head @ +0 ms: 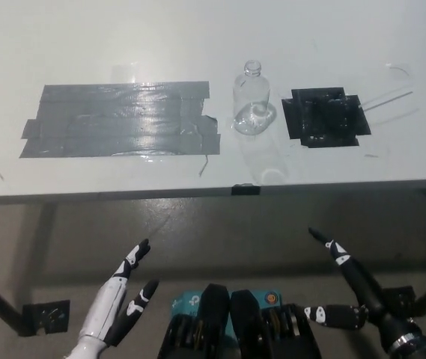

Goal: The robot grabs the black lid of the spray bottle on the desk and places it on the black area of the desk

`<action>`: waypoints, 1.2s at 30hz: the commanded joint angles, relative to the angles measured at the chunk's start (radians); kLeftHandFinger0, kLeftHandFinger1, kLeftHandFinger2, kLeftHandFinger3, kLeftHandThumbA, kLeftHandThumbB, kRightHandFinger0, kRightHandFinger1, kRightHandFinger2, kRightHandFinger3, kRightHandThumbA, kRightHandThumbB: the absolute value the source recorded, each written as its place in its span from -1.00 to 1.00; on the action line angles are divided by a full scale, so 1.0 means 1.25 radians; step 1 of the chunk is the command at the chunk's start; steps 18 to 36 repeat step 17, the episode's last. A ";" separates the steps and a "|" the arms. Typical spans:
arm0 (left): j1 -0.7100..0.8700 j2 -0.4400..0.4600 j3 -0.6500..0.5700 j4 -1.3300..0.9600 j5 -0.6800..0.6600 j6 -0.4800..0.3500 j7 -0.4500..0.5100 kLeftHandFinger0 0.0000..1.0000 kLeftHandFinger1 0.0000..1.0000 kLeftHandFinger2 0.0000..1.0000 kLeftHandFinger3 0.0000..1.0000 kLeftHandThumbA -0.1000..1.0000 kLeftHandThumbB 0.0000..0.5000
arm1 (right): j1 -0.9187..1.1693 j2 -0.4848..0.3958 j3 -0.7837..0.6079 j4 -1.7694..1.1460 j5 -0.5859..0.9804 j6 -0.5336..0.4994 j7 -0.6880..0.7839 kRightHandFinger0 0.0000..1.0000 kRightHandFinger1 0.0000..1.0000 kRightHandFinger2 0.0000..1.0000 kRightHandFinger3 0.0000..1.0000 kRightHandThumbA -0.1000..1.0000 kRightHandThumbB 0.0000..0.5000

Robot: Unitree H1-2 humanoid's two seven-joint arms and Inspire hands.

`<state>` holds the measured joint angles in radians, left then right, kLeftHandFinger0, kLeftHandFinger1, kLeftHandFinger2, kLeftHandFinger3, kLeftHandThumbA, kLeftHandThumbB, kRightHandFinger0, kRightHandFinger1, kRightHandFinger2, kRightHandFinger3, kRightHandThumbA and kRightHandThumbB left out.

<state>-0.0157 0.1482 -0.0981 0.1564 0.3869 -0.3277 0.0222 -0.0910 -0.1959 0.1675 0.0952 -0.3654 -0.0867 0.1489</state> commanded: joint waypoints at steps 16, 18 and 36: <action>0.015 0.011 -0.004 -0.036 -0.025 0.023 -0.006 1.00 1.00 1.00 1.00 1.00 -0.56 | -0.016 -0.005 0.023 0.008 0.000 -0.037 -0.010 1.00 1.00 1.00 1.00 1.00 0.67; 0.015 0.011 -0.004 -0.036 -0.025 0.023 -0.006 1.00 1.00 1.00 1.00 1.00 -0.56 | -0.016 -0.005 0.023 0.008 0.000 -0.037 -0.010 1.00 1.00 1.00 1.00 1.00 0.67; 0.015 0.011 -0.004 -0.036 -0.025 0.023 -0.006 1.00 1.00 1.00 1.00 1.00 -0.56 | -0.016 -0.005 0.023 0.008 0.000 -0.037 -0.010 1.00 1.00 1.00 1.00 1.00 0.67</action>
